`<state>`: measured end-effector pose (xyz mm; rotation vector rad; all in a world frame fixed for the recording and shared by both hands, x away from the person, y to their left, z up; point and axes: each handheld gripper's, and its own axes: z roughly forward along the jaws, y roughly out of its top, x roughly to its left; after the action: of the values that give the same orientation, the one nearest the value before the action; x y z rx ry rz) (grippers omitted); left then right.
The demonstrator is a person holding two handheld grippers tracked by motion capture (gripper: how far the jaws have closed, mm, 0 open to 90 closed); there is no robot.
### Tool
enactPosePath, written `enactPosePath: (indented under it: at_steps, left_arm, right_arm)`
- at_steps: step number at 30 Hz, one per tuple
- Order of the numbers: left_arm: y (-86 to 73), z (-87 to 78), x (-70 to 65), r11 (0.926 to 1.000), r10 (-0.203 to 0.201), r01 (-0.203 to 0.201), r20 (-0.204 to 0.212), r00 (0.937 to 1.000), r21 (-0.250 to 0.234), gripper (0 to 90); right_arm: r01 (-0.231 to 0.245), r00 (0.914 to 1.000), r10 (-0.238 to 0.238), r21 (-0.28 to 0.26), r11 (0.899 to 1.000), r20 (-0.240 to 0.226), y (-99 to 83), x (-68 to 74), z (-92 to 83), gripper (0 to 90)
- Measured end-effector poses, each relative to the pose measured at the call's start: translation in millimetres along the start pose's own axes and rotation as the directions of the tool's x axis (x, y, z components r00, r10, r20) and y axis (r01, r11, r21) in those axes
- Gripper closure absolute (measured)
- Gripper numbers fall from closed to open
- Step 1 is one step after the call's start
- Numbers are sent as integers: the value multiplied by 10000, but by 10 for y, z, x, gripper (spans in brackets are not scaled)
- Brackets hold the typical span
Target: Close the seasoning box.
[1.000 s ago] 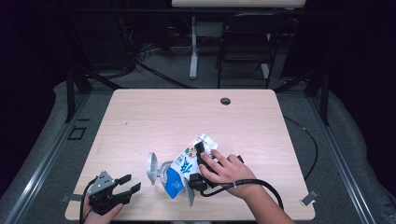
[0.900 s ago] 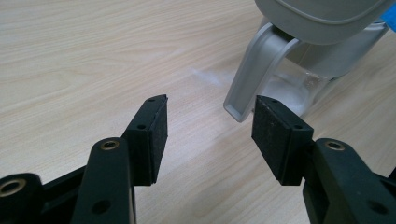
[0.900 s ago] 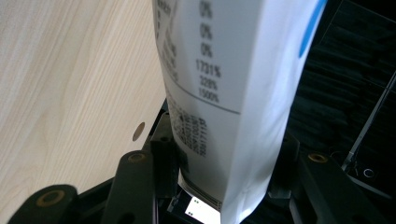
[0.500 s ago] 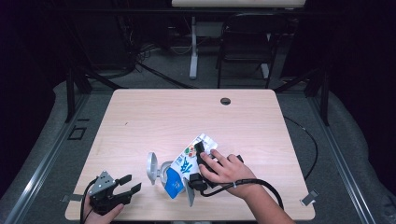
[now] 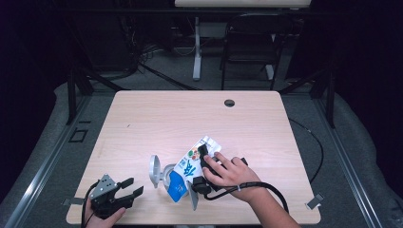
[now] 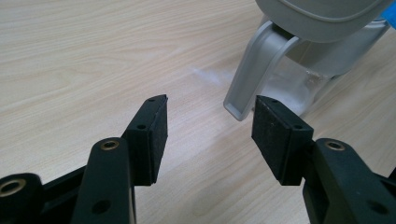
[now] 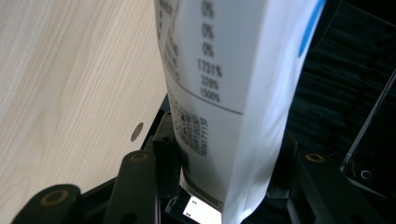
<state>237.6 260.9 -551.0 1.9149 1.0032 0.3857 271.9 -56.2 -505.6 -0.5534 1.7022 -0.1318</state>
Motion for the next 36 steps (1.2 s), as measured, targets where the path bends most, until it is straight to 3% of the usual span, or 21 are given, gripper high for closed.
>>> enactPosePath:
  at_steps: [36]
  left_arm:
    - [2, -5, 6, 10000, 6, -5, -20, 10000, 62, 461]
  right_arm:
    - [270, 9996, -270, -62, 9996, 81, 1, 1, 2, 588]
